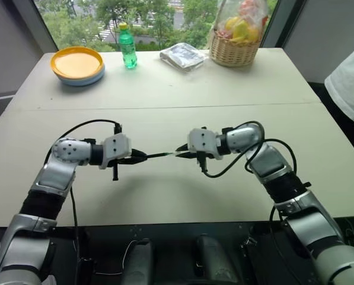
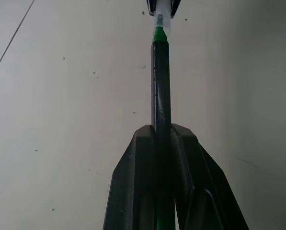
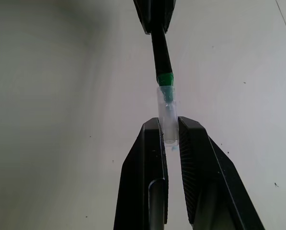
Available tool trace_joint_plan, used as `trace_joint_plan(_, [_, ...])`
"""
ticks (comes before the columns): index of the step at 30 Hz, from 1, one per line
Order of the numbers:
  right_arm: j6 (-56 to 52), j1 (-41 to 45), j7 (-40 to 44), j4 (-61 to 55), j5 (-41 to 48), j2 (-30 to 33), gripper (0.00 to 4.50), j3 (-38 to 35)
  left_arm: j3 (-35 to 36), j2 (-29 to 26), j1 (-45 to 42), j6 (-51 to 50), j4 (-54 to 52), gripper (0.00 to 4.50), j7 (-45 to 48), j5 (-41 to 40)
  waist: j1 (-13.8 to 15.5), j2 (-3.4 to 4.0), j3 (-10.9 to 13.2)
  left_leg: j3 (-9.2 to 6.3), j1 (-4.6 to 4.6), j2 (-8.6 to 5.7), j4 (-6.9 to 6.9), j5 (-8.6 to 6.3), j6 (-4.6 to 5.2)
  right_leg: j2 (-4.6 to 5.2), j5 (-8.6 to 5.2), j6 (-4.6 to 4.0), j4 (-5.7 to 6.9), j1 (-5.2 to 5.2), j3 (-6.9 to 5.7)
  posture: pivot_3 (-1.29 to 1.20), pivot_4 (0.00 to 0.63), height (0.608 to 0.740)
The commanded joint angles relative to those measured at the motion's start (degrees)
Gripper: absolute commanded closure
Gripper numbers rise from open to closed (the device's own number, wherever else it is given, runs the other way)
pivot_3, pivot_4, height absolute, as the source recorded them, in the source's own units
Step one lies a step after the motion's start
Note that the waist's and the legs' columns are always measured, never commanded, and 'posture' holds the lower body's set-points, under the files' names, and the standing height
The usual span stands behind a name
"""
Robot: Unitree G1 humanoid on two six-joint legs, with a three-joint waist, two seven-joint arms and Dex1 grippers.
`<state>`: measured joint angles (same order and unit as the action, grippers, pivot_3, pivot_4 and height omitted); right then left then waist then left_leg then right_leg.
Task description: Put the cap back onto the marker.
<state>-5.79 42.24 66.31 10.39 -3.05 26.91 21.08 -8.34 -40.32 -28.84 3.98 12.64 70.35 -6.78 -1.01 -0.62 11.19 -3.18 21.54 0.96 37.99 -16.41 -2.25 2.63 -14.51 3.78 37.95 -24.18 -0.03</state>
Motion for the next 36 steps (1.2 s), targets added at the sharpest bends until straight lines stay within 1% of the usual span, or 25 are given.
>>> trace_joint_plan(1, [0.8,1.6,-0.2,-0.8,0.3,-0.8,4.46,-0.1,0.3,-0.2,-0.2,0.5,-1.3,4.50,0.0,-0.3,0.0,0.00,0.0,0.00,0.00,0.00,0.00,0.00,0.00,0.00,0.00,0.00,0.00,0.00,0.00,0.00,0.150,0.740])
trace_joint_plan(17, [0.3,1.7,-0.4,-2.8,-0.1,-3.5,4.46,1.8,0.2,0.7,-2.4,1.6,2.0,4.50,0.2,-0.1,0.0,0.00,0.0,0.00,0.00,0.00,0.00,0.00,0.00,0.00,0.00,0.00,0.00,0.00,0.00,0.00,0.150,0.740])
trace_joint_plan(24, [0.6,1.3,1.7,-4.7,0.0,-4.0,4.46,3.5,0.3,0.7,-3.8,3.2,3.8,4.50,1.4,0.2,0.0,0.00,0.0,0.00,0.00,0.00,0.00,0.00,0.00,0.00,0.00,0.00,0.00,0.00,0.00,0.00,0.150,0.740])
trace_joint_plan(29, [0.9,1.5,3.0,-4.9,0.2,-4.0,4.46,4.2,0.3,0.4,-4.3,4.5,4.0,4.50,2.1,0.8,0.0,0.00,0.0,0.00,0.00,0.00,0.00,0.00,0.00,0.00,0.00,0.00,0.00,0.00,0.00,0.00,0.150,0.740])
trace_joint_plan(36, [1.4,2.0,2.7,-4.2,-0.6,-4.3,4.46,4.5,0.4,0.1,-4.0,4.3,3.2,4.50,2.1,0.8,-0.1,0.00,0.0,0.00,0.00,0.00,0.00,0.00,0.00,0.00,0.00,0.00,0.01,-0.02,0.00,0.00,0.150,0.740])
